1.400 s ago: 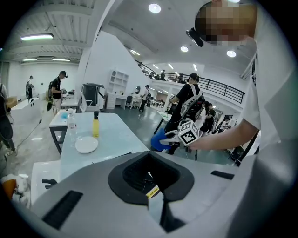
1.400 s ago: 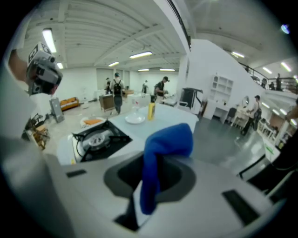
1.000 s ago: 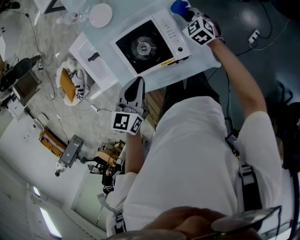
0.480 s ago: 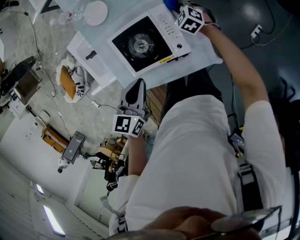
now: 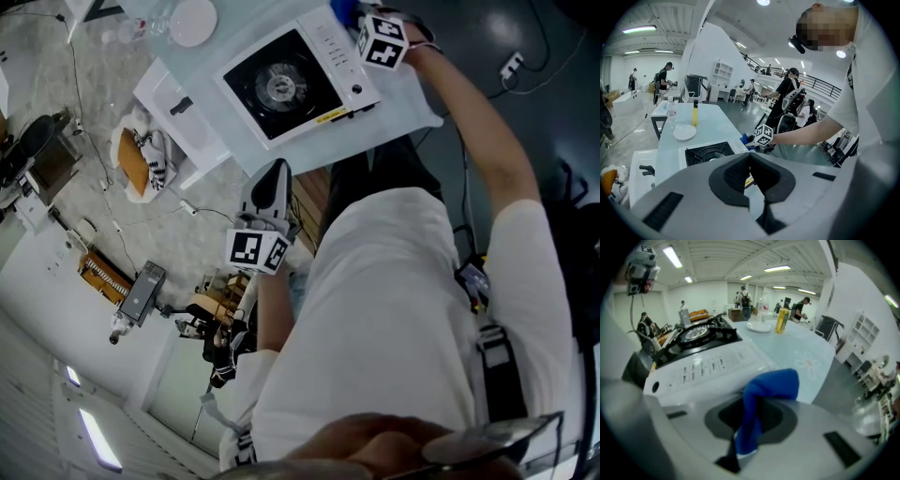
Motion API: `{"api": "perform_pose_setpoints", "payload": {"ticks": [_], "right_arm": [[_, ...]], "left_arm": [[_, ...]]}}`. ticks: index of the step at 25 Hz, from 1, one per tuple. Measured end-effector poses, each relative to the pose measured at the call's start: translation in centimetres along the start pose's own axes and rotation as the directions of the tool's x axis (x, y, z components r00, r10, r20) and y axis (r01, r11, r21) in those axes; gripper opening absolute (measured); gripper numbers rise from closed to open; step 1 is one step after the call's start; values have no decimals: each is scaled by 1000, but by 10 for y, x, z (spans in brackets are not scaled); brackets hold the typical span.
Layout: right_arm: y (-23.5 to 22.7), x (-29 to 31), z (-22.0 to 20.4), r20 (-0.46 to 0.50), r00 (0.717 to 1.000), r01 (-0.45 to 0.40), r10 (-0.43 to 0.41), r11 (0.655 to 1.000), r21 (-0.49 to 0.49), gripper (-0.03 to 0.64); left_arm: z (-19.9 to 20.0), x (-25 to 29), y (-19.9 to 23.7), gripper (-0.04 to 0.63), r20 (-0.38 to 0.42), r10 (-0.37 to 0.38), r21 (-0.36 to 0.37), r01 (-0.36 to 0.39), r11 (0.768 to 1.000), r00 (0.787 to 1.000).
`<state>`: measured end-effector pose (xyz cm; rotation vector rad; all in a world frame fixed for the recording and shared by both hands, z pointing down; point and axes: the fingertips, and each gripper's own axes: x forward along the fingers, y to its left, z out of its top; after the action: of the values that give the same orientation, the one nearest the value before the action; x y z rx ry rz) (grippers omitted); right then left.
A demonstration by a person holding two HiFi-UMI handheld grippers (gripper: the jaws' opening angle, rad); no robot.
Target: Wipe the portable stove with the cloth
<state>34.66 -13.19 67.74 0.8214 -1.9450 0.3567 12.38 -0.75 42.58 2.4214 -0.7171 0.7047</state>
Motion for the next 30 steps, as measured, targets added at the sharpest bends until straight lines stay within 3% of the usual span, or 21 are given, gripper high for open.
{"api": "perform_pose_setpoints", "payload": {"ticks": [30], "right_arm": [[107, -41, -52, -32, 991, -133, 131, 989, -61, 74]], "left_arm": [[-26, -25, -52, 32, 55, 43, 2, -43, 999, 998]]}}
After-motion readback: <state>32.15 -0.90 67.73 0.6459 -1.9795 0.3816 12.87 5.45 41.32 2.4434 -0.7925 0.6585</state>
